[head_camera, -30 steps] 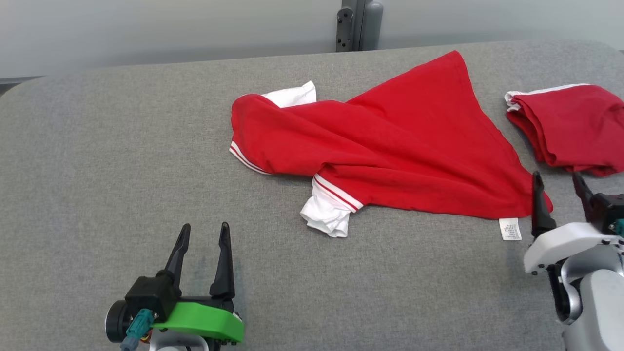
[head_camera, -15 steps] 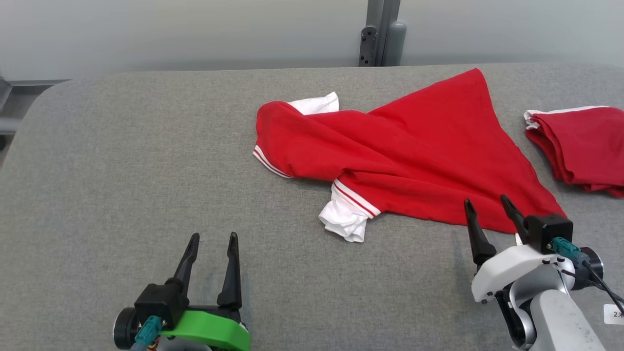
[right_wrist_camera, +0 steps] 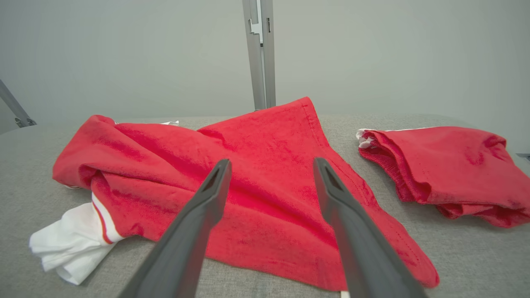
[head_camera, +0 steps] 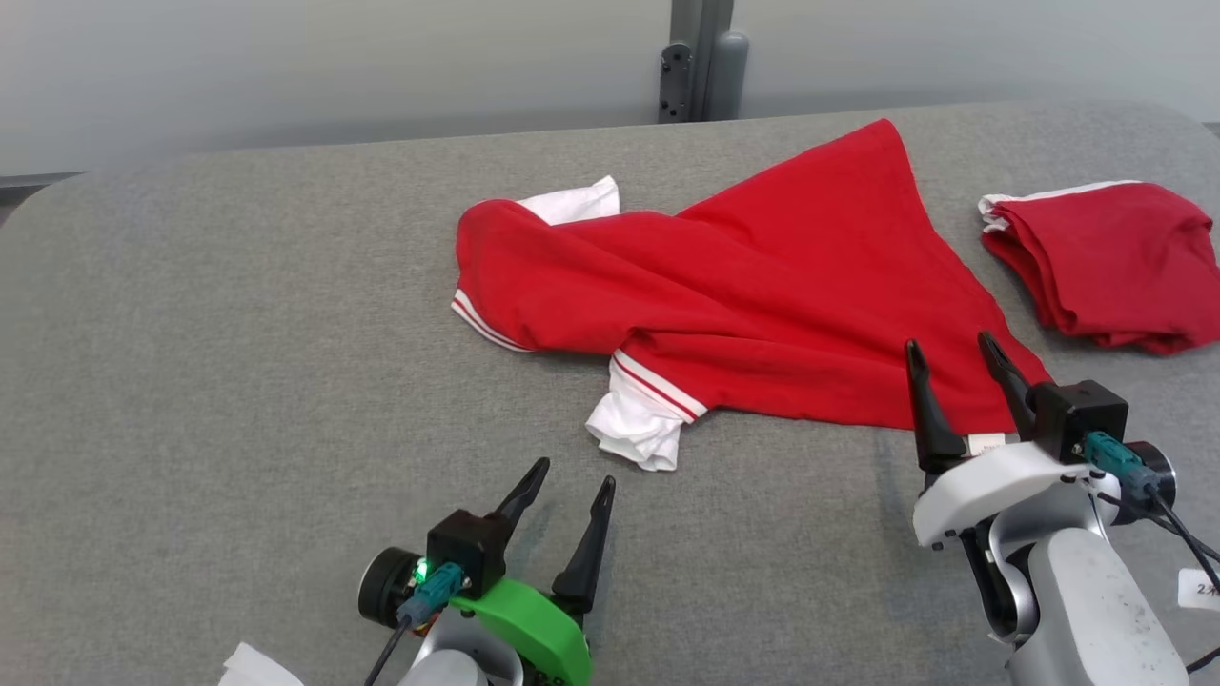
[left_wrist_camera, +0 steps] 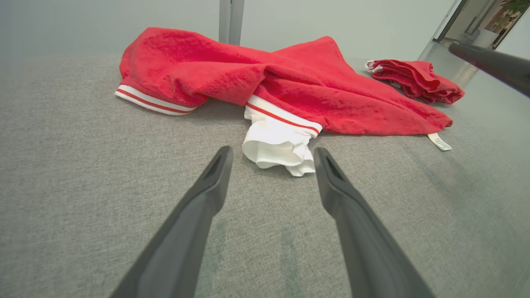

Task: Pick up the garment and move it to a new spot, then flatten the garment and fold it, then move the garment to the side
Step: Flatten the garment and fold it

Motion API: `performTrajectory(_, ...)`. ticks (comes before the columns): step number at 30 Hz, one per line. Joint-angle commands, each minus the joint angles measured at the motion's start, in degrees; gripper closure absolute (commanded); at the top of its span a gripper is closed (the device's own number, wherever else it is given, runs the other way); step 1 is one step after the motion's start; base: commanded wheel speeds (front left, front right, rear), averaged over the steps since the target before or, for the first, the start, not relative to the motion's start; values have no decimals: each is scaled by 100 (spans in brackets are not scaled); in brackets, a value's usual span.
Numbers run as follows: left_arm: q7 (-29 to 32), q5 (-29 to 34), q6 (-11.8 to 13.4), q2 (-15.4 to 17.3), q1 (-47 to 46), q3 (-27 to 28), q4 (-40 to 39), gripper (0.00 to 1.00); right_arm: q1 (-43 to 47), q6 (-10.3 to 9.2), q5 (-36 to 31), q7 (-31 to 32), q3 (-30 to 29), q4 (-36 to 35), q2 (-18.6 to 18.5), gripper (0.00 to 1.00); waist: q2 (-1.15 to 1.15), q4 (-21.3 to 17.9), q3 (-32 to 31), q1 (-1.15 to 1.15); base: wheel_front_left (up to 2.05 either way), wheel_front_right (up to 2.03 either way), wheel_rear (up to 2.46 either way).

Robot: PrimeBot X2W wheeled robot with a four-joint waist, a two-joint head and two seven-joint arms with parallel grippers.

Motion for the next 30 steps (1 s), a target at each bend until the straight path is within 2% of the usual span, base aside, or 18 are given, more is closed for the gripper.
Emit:
performTrajectory(1,1,-95,43,25,-216,-77,190,0,-96,-6,-17,-46,4,-45,21,0,0,-357,154,0,0,0,0)
performTrajectory(6,-26,-370,182,28,-668,-287,925,0,-238,-6,13,-112,26,-101,55,0,0,-714,341,0,0,0,0)
performTrajectory(11,-61,-626,395,27,-1006,-204,1511,0,-349,-6,55,-211,32,-166,82,0,0,-939,499,0,0,0,0)
performTrajectory(20,-57,-936,447,27,-1330,3,1737,0,-465,-6,152,-389,115,-398,98,0,0,-1146,646,0,0,0,0)
performTrajectory(21,-57,-935,446,27,-1344,7,1746,4,-468,-6,181,-403,133,-421,98,0,0,-1159,649,0,0,0,0)
performTrajectory(22,-56,-940,432,27,-1352,9,1750,63,-467,-6,196,-414,151,-444,99,0,0,-1171,647,0,0,0,0)
performTrajectory(23,-49,-941,415,26,-1352,16,1741,100,-462,-6,210,-414,161,-465,98,0,0,-1180,641,0,0,0,0)
performTrajectory(30,-52,-589,416,31,-1275,369,1285,100,-257,-6,217,-451,-8,-608,97,0,0,-1026,475,0,0,0,0)
